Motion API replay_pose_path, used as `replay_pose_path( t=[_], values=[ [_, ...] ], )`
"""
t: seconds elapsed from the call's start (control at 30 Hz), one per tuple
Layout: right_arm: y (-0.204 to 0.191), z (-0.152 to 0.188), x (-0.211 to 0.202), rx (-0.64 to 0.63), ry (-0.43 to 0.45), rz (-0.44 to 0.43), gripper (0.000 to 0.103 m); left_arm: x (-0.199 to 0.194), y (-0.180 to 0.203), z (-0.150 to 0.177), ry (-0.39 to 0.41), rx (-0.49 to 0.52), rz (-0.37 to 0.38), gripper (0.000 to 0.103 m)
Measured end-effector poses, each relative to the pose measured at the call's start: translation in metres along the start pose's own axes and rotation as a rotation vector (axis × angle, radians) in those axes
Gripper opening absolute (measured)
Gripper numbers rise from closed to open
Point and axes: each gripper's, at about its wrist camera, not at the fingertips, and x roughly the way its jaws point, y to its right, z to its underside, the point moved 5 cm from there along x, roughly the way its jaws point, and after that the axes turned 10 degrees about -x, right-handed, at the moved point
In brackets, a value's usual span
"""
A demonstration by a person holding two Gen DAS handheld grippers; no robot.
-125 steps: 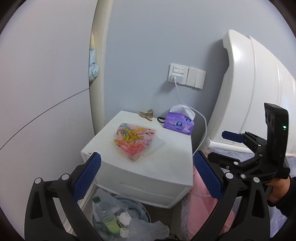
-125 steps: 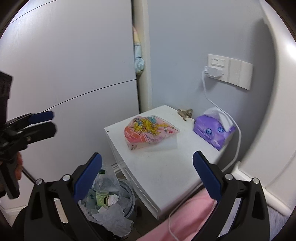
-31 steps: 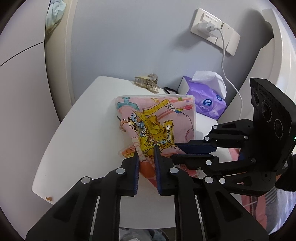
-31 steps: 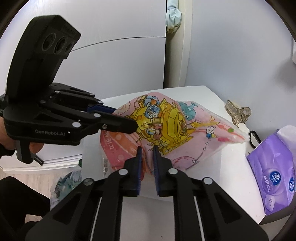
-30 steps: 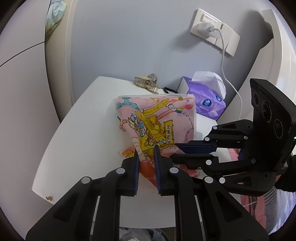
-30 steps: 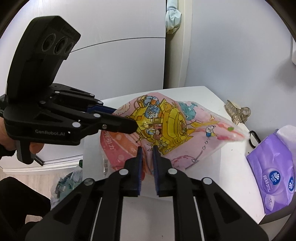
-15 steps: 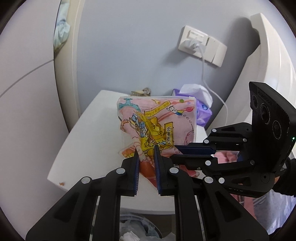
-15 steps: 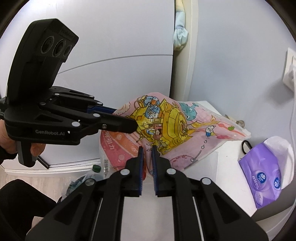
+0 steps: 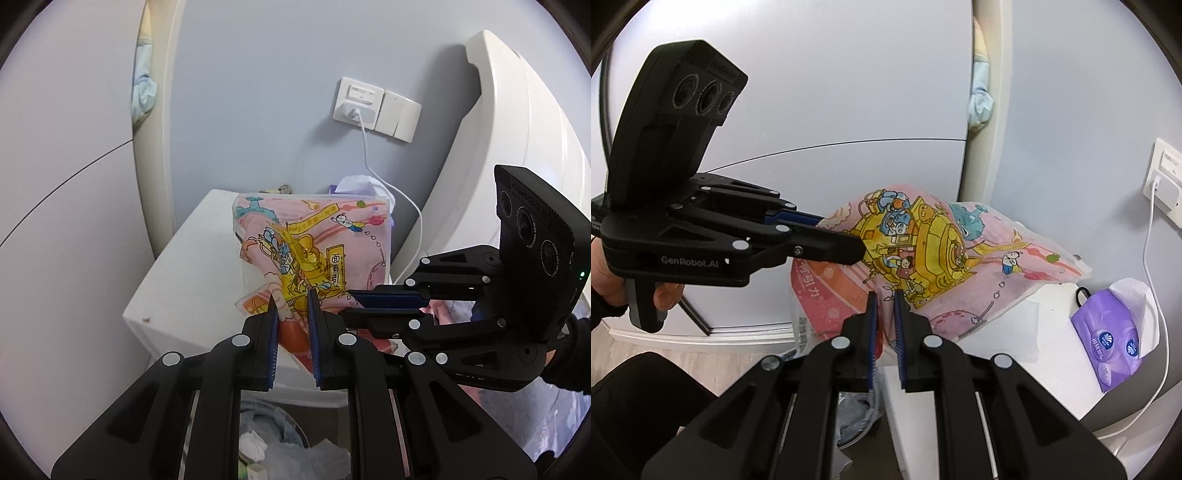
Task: Collect trash
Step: 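Carry the pink bag with the right gripper over the wastebasket and lower it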
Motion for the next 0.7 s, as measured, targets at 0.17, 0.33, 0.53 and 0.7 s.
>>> replay_pose_path(
  t=[0.17,0.33,0.53,0.7],
  values=[
    [-0.022,-0.002,-0.009,-0.017,0.007,-0.031,0.011,-0.024,-0.004,0.015,0.012,-0.012,-0.021,0.013],
    [-0.045,-0.001,-0.015,-0.027,0.011,-0.060,0.011,-0.047,-0.006,0.032,0.019,-0.026,-0.046,0.013],
    [-0.068,0.004,-0.018,-0.037,0.003,-0.095,0.011,-0.067,-0.006,0.057,0.016,-0.042,-0.075,0.013],
    [-0.088,0.011,-0.017,-0.047,-0.009,-0.131,0.011,-0.079,-0.007,0.082,0.014,-0.071,-0.093,0.013]
  ],
)
